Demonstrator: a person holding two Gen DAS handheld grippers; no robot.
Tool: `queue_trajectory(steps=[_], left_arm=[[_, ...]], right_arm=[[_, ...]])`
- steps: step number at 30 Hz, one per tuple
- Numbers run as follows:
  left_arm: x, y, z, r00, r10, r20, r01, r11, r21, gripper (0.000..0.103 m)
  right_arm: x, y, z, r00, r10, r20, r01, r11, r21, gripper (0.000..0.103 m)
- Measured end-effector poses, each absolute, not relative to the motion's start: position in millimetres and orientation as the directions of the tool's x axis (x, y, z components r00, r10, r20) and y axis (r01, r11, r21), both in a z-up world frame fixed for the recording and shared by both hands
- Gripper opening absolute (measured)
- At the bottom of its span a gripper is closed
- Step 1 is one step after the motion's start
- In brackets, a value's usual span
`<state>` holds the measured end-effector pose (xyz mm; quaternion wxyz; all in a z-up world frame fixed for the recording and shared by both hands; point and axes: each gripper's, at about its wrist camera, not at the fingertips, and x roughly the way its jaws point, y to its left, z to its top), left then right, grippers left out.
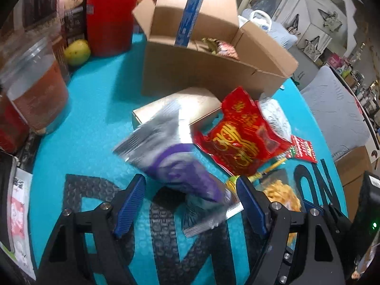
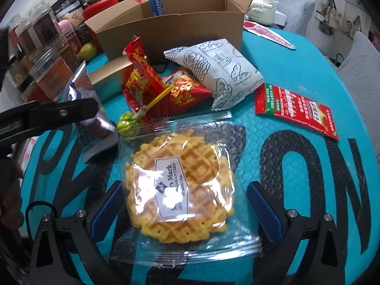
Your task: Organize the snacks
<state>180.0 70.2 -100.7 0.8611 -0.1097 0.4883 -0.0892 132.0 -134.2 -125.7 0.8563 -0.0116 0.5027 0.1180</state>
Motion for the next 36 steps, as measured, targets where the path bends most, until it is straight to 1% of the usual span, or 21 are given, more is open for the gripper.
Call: queue_trajectory(steps=[3,4,6,8,11,12,13,14,15,16,17,22,28,36], left_arm=[[190,71,-104,0.501,-0.234,-0.833,0.038,0.968,-0.250,0.078],[193,71,-105,0.502,-0.228,-0.834,0.039,0.969,-0.242,0.078],[196,70,-106,0.506,-0.205,-0.838,0.044,0.976,-0.213,0.078],[197,66,-108,0.512,-0.181,-0.840,0.057,0.983,-0.176,0.078],[199,59,-116,0.496,-0.178,-0.850,0.082,0.984,-0.158,0.077],[199,57,-118,0.493,-0.182,-0.851,0.091,0.983,-0.158,0.074],[197,55,-119,0.497,-0.184,-0.848,0.101,0.983,-0.154,0.068],[195,52,-119,0.509,-0.173,-0.843,0.112,0.985,-0.135,0.055],[193,49,-119,0.509,-0.173,-0.843,0.128,0.984,-0.124,0.050],[192,47,-119,0.507,-0.171,-0.845,0.136,0.984,-0.118,0.040],[190,46,-119,0.510,-0.162,-0.845,0.139,0.985,-0.105,0.036],[176,46,-118,0.504,-0.185,-0.844,0.164,0.980,-0.117,0.034],[148,43,-112,0.492,-0.182,-0.851,0.208,0.974,-0.089,0.034],[115,37,-115,0.457,-0.203,-0.866,0.258,0.962,-0.089,0.034]], right_arm=[[138,-142,-125,0.472,0.172,-0.864,-0.182,0.979,0.096,0.102],[140,-144,-126,0.474,0.164,-0.865,-0.168,0.981,0.094,0.101],[142,-150,-125,0.484,0.157,-0.861,-0.151,0.984,0.094,0.095],[143,-153,-124,0.489,0.150,-0.859,-0.141,0.986,0.092,0.087],[144,-155,-123,0.496,0.148,-0.855,-0.132,0.987,0.094,0.085],[143,-156,-123,0.498,0.148,-0.855,-0.132,0.987,0.094,0.084],[143,-156,-123,0.499,0.148,-0.854,-0.132,0.987,0.094,0.084],[143,-155,-123,0.501,0.150,-0.852,-0.133,0.987,0.095,0.083],[142,-156,-123,0.503,0.151,-0.851,-0.133,0.986,0.096,0.083],[141,-156,-123,0.504,0.152,-0.850,-0.132,0.986,0.097,0.082],[141,-156,-122,0.505,0.152,-0.850,-0.132,0.986,0.098,0.081],[134,-159,-121,0.503,0.159,-0.849,-0.136,0.985,0.104,0.080],[120,-159,-120,0.493,0.179,-0.851,-0.154,0.981,0.117,0.079],[101,-153,-121,0.488,0.170,-0.856,-0.181,0.979,0.092,0.080]])
